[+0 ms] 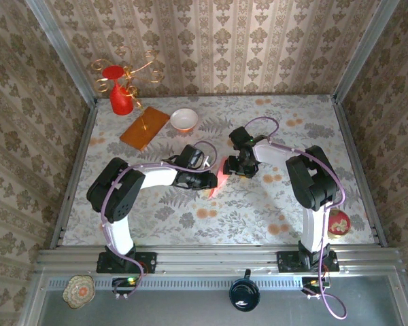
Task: Fold a paper plane with a square sheet of paper (pick it up from the middle)
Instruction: Fold the wing for the fifth time at the center of the table.
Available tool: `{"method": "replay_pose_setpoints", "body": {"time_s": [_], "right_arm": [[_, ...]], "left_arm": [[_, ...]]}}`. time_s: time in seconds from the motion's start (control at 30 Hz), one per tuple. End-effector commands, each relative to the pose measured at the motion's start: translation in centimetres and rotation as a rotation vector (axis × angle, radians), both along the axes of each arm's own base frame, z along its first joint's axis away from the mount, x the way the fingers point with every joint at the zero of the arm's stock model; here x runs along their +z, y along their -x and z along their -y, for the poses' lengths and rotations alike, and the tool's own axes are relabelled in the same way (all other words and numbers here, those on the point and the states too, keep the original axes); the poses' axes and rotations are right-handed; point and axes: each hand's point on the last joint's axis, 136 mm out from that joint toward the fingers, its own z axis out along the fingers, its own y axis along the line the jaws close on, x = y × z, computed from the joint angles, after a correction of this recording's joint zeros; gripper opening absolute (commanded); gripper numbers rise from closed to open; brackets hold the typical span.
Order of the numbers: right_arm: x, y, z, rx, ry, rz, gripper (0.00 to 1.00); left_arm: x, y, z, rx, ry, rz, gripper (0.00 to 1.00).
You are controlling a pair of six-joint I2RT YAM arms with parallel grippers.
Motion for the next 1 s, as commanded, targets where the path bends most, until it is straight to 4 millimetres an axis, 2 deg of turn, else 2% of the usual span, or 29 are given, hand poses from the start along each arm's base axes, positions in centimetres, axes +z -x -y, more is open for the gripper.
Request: {"method": "replay_pose_setpoints", "body": {"time_s": [0.0, 0.2, 0.43, 0.7, 0.8, 0.97], "right_arm": [[-7.0, 2.7, 2.2, -0.009, 0.125, -0.119, 0.61], [-6.5, 2.4, 2.1, -0.013, 0.116, -0.107, 0.61], [-7.2, 2.7, 2.7, -0.016, 0.14, -0.122, 0.61], [-6.6, 2.5, 2.4, -0.021, 0.119, -0.113, 0.61], [-5.0, 2.0, 1.7, -0.023, 0.058, -0.085, 0.61], [0.7, 0.7, 0.4, -0.012, -0.097, 0.051, 0.61]], "left_arm": [[-2.0, 0.7, -1.2, -0.006, -0.097, -0.034, 0.26], [-3.1, 0.8, -1.9, 0.01, -0.138, -0.069, 0.2], [-4.1, 0.9, -2.3, 0.048, -0.144, -0.132, 0.13], [-5.0, 1.1, -3.0, 0.07, -0.187, -0.167, 0.1], [-5.2, 1.2, -3.2, 0.065, -0.199, -0.176, 0.1], [-5.2, 1.3, -3.2, 0.058, -0.203, -0.181, 0.09]]}}
